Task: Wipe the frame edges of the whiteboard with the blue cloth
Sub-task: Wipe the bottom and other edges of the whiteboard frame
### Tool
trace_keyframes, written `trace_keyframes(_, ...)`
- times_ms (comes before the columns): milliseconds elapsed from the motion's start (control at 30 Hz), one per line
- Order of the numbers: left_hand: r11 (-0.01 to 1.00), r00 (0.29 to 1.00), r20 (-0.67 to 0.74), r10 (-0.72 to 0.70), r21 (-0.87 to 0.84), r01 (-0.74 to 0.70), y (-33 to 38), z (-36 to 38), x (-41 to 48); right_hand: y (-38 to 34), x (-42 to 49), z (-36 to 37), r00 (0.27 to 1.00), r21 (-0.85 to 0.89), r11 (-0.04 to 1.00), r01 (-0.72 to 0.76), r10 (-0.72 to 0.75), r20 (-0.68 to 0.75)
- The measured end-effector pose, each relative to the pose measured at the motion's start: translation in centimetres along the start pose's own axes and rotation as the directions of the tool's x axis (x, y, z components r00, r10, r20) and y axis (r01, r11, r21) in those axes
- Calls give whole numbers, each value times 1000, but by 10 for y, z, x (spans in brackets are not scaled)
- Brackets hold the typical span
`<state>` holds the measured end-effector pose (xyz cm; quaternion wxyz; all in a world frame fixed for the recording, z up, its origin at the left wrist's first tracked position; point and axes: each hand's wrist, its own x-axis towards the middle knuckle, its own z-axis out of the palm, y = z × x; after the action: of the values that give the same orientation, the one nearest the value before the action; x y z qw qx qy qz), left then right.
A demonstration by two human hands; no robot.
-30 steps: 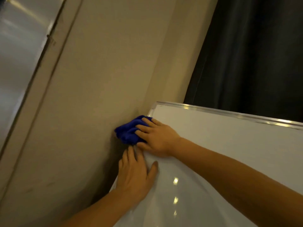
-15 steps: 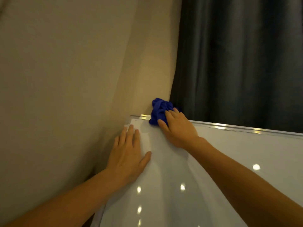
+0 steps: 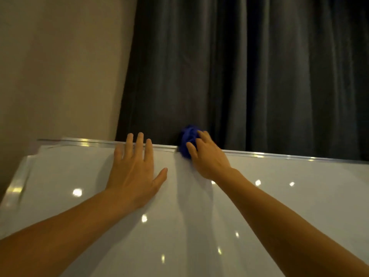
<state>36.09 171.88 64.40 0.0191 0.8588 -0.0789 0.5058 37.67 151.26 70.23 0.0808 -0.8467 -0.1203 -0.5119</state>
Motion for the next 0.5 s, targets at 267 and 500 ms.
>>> trace_keyframes(267, 1000, 1000, -13, -7, -2, 7, 56, 11, 18, -4, -17, 8, 973, -104, 968, 228, -231, -9)
trace_keyframes(500, 998, 997, 44, -56, 23, 55, 105, 18, 23, 150, -35, -14, 988, -195, 973, -125, 139, 60)
